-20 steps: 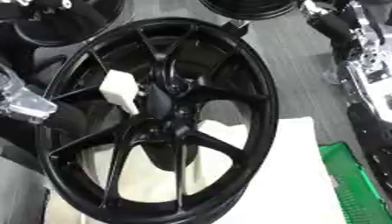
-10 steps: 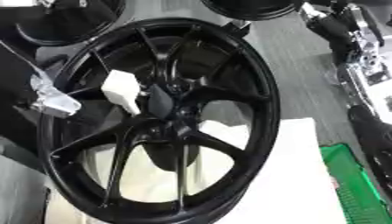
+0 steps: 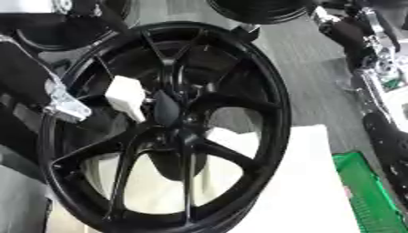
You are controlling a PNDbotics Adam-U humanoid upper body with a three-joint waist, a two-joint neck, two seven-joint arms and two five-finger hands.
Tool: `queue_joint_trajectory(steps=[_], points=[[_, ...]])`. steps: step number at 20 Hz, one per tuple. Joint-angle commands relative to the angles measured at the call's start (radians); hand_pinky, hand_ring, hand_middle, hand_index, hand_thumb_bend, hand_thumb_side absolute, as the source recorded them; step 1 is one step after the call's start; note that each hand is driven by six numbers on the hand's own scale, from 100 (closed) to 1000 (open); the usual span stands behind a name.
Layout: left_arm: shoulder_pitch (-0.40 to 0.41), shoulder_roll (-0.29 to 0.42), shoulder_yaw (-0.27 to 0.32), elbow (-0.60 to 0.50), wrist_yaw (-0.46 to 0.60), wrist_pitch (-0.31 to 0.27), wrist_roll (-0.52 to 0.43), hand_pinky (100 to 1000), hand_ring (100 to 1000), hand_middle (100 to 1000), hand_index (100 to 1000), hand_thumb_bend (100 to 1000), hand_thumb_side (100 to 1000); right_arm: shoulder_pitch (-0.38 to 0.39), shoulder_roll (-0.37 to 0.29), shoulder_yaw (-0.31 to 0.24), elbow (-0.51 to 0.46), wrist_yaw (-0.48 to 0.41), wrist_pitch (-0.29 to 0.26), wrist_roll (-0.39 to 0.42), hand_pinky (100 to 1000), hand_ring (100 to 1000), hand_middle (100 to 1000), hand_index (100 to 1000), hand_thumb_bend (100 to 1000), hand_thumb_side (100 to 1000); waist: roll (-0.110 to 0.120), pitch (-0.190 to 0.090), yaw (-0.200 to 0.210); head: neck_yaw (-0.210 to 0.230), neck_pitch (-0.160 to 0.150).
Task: Pull the pin out of the wheel hub.
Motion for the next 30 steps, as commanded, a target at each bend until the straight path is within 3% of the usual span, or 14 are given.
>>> queue_joint_trajectory(steps=[1, 10, 18, 30], points=[[-0.024, -0.01, 0.011, 0.062, -0.018, -0.024, -0.043, 909, 921, 867, 902, 805, 315, -0.018, -0.013, 0.0, -0.01, 0.003, -0.001, 0.004, 801, 751, 770, 802, 347, 285, -0.005, -0.022, -0.002, 0.005, -0.019], [-0.032, -0.07, 0.027, 0.242, 0.026, -0.177, -0.093, 902, 922, 863, 886, 719, 100, -0.024, -0.008, 0.001, -0.008, 0.003, 0.001, 0.005, 801, 751, 770, 802, 349, 286, -0.008, -0.018, -0.009, 0.012, -0.024], [-0.036, -0.085, 0.047, 0.292, 0.067, -0.244, -0.112, 892, 914, 844, 868, 711, 100, -0.026, -0.007, 0.004, -0.007, 0.004, 0.002, 0.007, 801, 751, 770, 802, 351, 286, -0.009, -0.016, -0.012, 0.014, -0.026], [-0.062, -0.155, 0.043, 0.36, -0.012, -0.308, -0.125, 887, 910, 840, 864, 721, 100, -0.038, 0.001, 0.007, -0.008, 0.001, 0.002, 0.008, 801, 751, 770, 802, 351, 283, -0.007, -0.016, -0.025, 0.029, -0.029]])
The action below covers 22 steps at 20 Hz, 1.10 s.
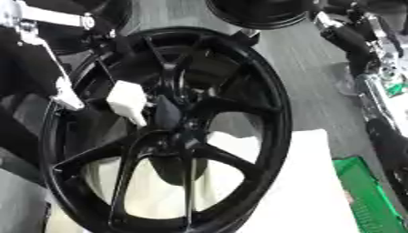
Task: Pull the pin out of the wheel hub.
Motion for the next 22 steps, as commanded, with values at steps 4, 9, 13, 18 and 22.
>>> queue_joint_trajectory(steps=[4, 9, 13, 18, 22], points=[[-0.033, -0.01, 0.008, 0.017, -0.045, -0.03, -0.003, 888, 910, 842, 869, 725, 100, -0.02, -0.011, -0.002, -0.014, 0.001, 0.0, 0.004, 802, 751, 770, 802, 350, 284, -0.003, -0.016, -0.004, 0.007, -0.013], [-0.036, -0.026, 0.009, 0.034, -0.073, -0.042, -0.003, 890, 910, 844, 872, 724, 100, -0.021, -0.008, -0.001, -0.014, 0.001, 0.001, 0.005, 802, 751, 770, 802, 349, 285, -0.004, -0.016, -0.006, 0.013, -0.017], [-0.038, -0.036, 0.008, 0.044, -0.092, -0.051, -0.003, 889, 909, 843, 871, 718, 100, -0.022, -0.007, 0.0, -0.012, 0.002, 0.001, 0.006, 802, 751, 770, 802, 348, 286, -0.004, -0.016, -0.008, 0.017, -0.02], [-0.038, -0.047, 0.0, 0.054, -0.101, -0.057, -0.003, 888, 907, 842, 873, 717, 100, -0.024, -0.006, 0.001, -0.012, 0.003, 0.001, 0.006, 802, 752, 770, 802, 345, 288, -0.004, -0.014, -0.01, 0.02, -0.018], [-0.04, -0.059, 0.003, 0.062, -0.12, -0.058, -0.003, 885, 905, 838, 872, 693, 100, -0.025, -0.004, 0.001, -0.012, 0.003, 0.002, 0.006, 802, 752, 770, 803, 344, 288, -0.005, -0.014, -0.011, 0.022, -0.018]])
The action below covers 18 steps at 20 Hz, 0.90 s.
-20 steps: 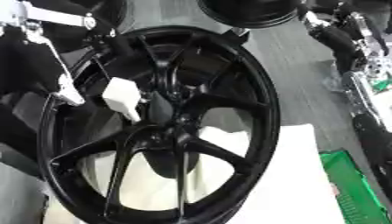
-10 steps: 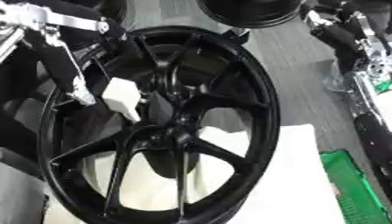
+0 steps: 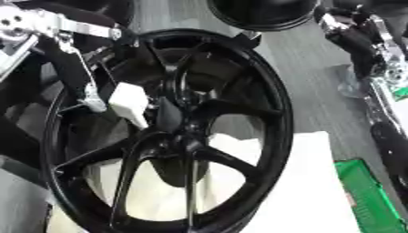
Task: Pull the pin out of the wheel hub.
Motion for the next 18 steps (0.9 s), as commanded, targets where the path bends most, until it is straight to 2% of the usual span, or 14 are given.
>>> queue_joint_trajectory(steps=[1, 5, 9, 18], points=[[-0.026, 0.005, 0.01, 0.001, -0.015, -0.005, 0.001, 884, 903, 836, 870, 685, 100, -0.016, -0.013, -0.003, -0.012, 0.003, -0.002, 0.002, 802, 752, 770, 803, 344, 288, -0.006, -0.015, -0.002, 0.003, -0.01], [-0.025, -0.001, 0.009, 0.009, -0.016, -0.006, 0.001, 874, 895, 822, 859, 668, 100, -0.018, -0.012, -0.003, -0.013, 0.002, -0.002, 0.001, 802, 752, 770, 803, 345, 288, -0.005, -0.015, -0.003, 0.004, -0.011], [-0.025, -0.006, 0.007, 0.01, -0.013, -0.003, 0.012, 852, 867, 779, 817, 605, 100, -0.02, -0.012, -0.004, -0.013, 0.001, -0.002, 0.0, 802, 752, 770, 803, 346, 286, -0.005, -0.015, -0.004, 0.004, -0.012], [-0.021, -0.014, -0.002, 0.014, -0.022, -0.003, 0.009, 817, 820, 725, 728, 561, 100, -0.023, -0.011, -0.006, -0.015, -0.002, -0.002, -0.003, 802, 752, 769, 803, 348, 284, -0.005, -0.013, -0.006, 0.008, -0.013]])
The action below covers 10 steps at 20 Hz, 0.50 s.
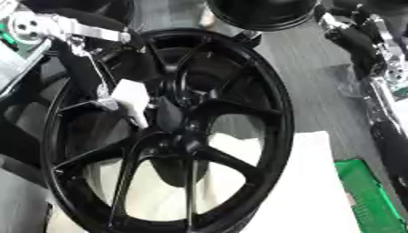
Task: Pull the pin out of the wheel hub.
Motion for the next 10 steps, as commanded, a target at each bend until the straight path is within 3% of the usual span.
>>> queue_joint_trajectory(steps=[1, 6, 10], points=[[-0.02, 0.014, 0.005, -0.005, -0.012, -0.004, 0.002, 810, 811, 712, 713, 549, 100, -0.017, -0.014, -0.009, -0.016, -0.002, -0.002, -0.002, 802, 752, 769, 803, 348, 284, -0.005, -0.016, -0.001, 0.004, -0.011], [-0.017, 0.015, 0.002, -0.011, -0.032, -0.006, 0.011, 775, 760, 637, 638, 460, 100, -0.017, -0.014, -0.009, -0.016, -0.003, -0.002, -0.004, 802, 752, 769, 803, 350, 283, -0.005, -0.017, 0.001, 0.004, -0.01], [-0.021, 0.025, 0.003, -0.034, -0.041, -0.007, 0.016, 745, 709, 568, 493, 409, 100, -0.015, -0.015, -0.009, -0.015, -0.003, -0.002, -0.005, 802, 752, 768, 803, 352, 282, -0.005, -0.018, 0.004, 0.003, -0.008]])
